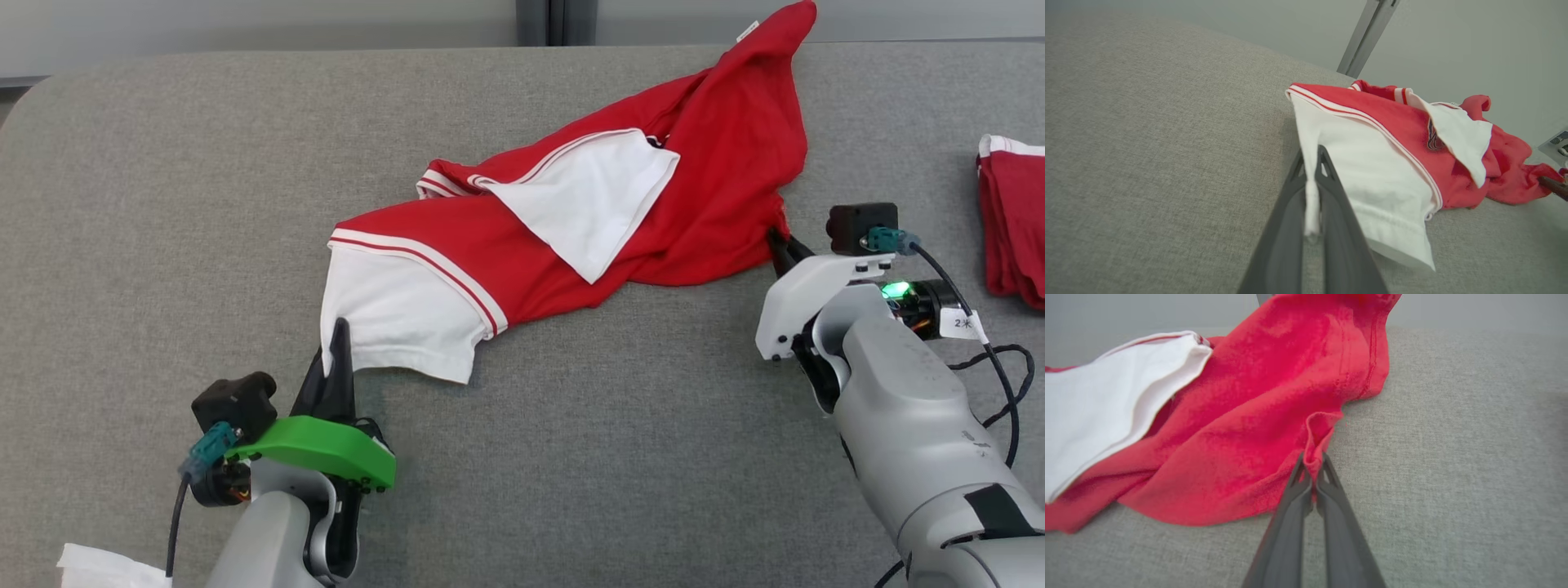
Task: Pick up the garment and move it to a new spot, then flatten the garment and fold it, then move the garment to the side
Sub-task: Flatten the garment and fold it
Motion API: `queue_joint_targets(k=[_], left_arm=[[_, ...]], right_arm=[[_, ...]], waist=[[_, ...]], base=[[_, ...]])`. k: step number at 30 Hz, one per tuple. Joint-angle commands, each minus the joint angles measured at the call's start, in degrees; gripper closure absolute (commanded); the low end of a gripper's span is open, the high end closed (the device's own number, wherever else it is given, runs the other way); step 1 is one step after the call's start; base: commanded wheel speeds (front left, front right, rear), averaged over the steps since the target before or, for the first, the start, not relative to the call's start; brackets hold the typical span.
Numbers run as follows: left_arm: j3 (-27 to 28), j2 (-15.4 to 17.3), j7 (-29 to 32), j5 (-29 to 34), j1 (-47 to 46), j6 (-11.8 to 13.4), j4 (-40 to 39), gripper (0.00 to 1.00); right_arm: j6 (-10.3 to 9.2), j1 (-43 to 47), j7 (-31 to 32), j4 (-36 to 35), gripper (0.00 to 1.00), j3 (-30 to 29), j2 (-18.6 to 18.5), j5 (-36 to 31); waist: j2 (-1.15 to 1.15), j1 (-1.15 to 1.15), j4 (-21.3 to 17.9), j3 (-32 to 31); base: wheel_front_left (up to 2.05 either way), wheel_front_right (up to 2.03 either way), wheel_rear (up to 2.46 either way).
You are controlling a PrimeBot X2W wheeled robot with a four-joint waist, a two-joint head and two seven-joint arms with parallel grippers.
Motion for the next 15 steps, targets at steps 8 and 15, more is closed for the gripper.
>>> queue_joint_targets(k=[8, 15], left_arm=[[0.53, 1.05, -0.01, -5.20, -2.92, -1.66, -2.56, 1.00], [0.13, 5.45, 2.77, -11.04, -4.70, -2.03, -12.27, 1.00]], right_arm=[[-0.09, -2.54, -2.21, -2.91, 1.00, 7.31, -0.20, 11.43], [-0.09, -1.42, 0.14, -11.84, 1.00, 11.86, -1.02, 20.21]], waist=[[0.00, 0.00, -2.82, -3.59], [0.00, 0.00, -5.69, -8.44]], base=[[0.00, 0.00, 0.00], [0.00, 0.00, 0.00]])
